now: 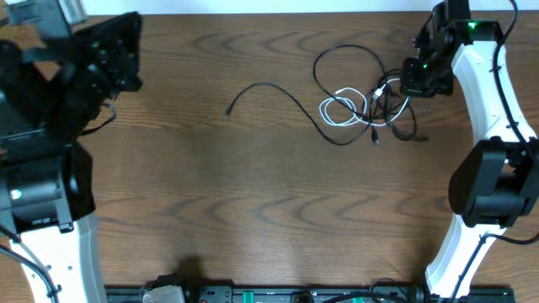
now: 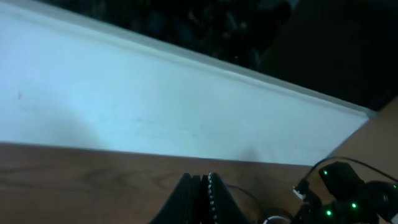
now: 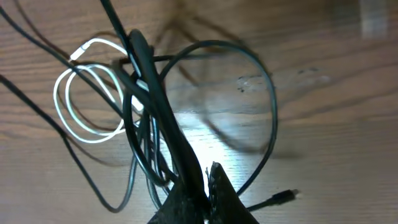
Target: Untangle cables
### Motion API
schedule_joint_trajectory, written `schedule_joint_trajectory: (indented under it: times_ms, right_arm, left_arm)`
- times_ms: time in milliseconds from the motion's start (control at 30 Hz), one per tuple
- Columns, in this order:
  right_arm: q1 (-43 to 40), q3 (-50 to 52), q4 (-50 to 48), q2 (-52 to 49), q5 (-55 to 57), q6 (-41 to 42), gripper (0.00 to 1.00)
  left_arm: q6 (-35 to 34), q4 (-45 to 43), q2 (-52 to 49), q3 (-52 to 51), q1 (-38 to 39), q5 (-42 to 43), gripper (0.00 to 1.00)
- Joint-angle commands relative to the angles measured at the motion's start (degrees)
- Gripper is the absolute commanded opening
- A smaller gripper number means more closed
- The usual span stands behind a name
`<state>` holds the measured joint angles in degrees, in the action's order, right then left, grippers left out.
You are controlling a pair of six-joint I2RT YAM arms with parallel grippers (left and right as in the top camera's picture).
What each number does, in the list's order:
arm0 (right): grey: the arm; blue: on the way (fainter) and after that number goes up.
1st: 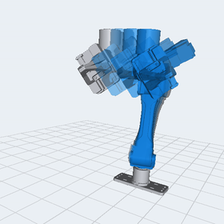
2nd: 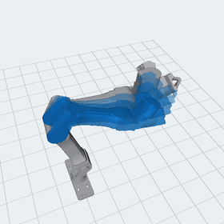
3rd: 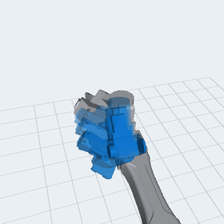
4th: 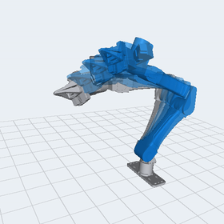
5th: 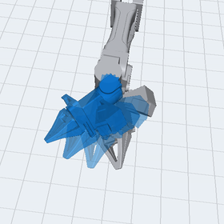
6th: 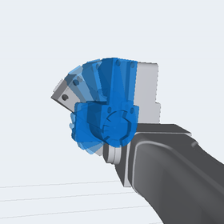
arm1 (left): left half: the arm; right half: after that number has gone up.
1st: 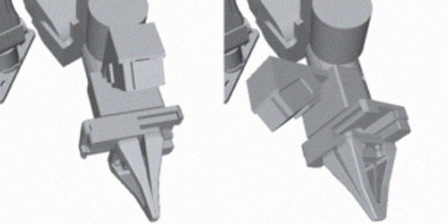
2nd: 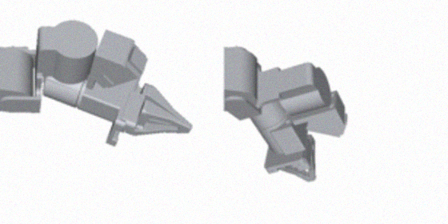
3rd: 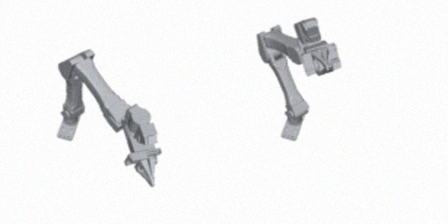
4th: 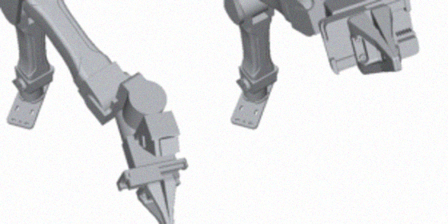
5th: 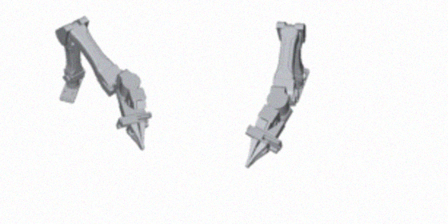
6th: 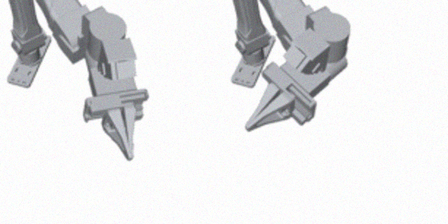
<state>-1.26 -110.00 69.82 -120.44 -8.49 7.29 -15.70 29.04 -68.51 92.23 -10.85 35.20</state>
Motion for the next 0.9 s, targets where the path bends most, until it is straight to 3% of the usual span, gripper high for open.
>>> schedule_joint_trajectory:
  times_ms: [0,133,200,367,500,667,733,867]
  right_arm:
    - [0.46,0.09,0.22,-1.09,-9.68,-5.70,0.02]
    - [1.79,0.07,0.59,-1.05,-21.03,-13.64,0.08]
    - [2.58,0.09,1.18,-1.05,-24.94,-16.81,0.11]
    - [4.11,0.07,1.79,-1.05,-30.10,-18.67,0.13]
    - [4.20,0.07,2.05,-1.05,-34.73,-20.17,0.01]
    - [3.17,0.07,3.41,-1.03,-38.93,-21.51,0.01]
    - [2.75,0.07,5.33,-1.01,-44.09,-26.34,0.01]
    - [2.05,0.07,5.66,-1.03,-43.85,-26.21,0.01]
  left_arm:
    - [-0.63,2.58,-2.49,0.11,0.44,3.74,0.08]
    - [1.53,6.80,-6.32,-0.11,4.35,4.70,0.08]
    - [2.71,8.15,-9.14,-0.11,7.52,4.68,0.14]
    - [3.02,8.13,-17.22,-0.11,15.91,4.66,0.22]
    - [2.75,6.60,-24.41,-0.11,21.44,4.68,0.29]
    - [-1.01,2.19,-32.98,-0.11,25.90,4.72,0.35]
    - [-1.73,-0.09,-36.46,-0.11,27.89,4.72,0.39]
    - [-4.13,-4.33,-40.52,-0.11,31.06,4.70,0.52]
